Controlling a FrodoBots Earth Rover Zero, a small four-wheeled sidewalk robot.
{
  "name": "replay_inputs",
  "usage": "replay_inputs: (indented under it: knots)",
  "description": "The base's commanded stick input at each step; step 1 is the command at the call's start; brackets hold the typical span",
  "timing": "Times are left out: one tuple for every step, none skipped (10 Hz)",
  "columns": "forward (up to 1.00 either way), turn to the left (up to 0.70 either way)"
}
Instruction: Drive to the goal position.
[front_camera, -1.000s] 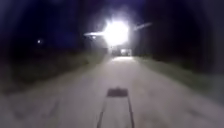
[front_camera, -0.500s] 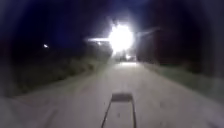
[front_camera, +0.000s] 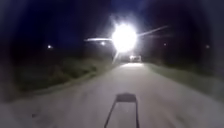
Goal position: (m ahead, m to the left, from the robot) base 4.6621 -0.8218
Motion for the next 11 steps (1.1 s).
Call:
replay_inputs:
  knots:
    - [1.0,0.0]
    - [1.0,0.0]
    - [1.0,0.0]
    - [1.0,0.0]
    - [1.0,0.0]
    - [1.0,0.0]
    - [1.0,-0.01]
    - [1.0,-0.11]
    - [1.0,-0.27]
    - [1.0,-0.22]
    - [1.0,0.0]
